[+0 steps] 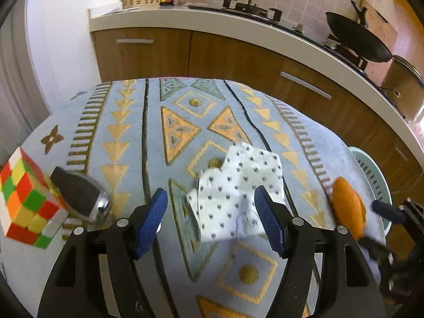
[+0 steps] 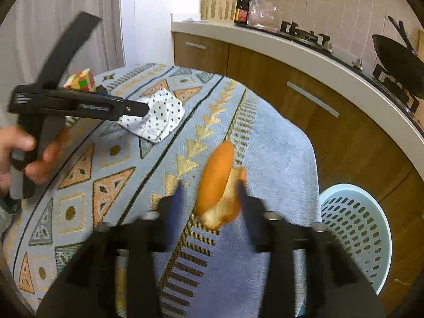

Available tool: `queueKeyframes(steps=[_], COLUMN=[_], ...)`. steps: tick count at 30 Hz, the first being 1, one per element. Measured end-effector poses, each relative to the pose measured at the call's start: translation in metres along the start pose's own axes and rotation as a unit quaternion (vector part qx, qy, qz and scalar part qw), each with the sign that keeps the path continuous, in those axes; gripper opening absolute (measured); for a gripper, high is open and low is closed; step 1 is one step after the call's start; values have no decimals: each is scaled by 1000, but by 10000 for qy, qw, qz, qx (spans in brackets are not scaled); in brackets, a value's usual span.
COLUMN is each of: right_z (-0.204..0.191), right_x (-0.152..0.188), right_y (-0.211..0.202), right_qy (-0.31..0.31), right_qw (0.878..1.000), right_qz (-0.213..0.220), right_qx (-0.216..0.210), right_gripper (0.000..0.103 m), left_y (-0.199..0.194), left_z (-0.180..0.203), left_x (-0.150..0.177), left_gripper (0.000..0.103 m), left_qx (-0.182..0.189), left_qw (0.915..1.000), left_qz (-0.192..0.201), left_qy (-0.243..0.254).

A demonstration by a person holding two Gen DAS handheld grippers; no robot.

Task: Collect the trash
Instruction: 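Grasp the heart-print napkin with the left tool while the right tool grasps the bread roll, then carry the napkin and bread roll over the blue basket and release them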

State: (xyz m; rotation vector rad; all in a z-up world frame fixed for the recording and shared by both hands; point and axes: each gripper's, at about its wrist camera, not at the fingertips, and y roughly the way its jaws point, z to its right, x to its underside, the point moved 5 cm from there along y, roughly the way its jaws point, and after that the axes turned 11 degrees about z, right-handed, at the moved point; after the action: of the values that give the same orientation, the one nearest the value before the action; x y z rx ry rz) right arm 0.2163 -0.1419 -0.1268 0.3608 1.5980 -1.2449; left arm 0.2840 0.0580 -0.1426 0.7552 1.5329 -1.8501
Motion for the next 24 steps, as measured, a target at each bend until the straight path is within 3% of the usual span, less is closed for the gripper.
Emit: queueKeyframes(steps=[3, 9, 13, 18, 22, 24], right_z=[4, 12, 19, 23, 20, 19], right_x=[-4, 1, 4, 5, 10, 11], right_y=[0, 9, 17, 20, 29, 35], right_qy=[103, 291, 563, 1159, 1388, 1590], right_qw=[9999, 9995, 9982, 9923, 9881, 9841], right_qz=[14, -100, -217, -355, -640, -774], right_qx=[7, -13, -34, -255, -154, -152], right_gripper=[56, 57, 60, 73, 75, 75], left_y=[14, 17, 7, -5, -15, -21], left_z=[11, 39, 45, 46, 39, 37], left_x=[-2, 10, 18, 26, 24, 24], left_gripper=[67, 65, 52, 33, 14, 11], left_qx=[192, -131, -144, -225, -4, 146], left_qw=[9995, 9943, 9933, 9934, 9967, 9978], left_qz=[-124, -83, -58, 24, 120, 214], left_qy=[200, 1053, 1141, 1126, 799, 618])
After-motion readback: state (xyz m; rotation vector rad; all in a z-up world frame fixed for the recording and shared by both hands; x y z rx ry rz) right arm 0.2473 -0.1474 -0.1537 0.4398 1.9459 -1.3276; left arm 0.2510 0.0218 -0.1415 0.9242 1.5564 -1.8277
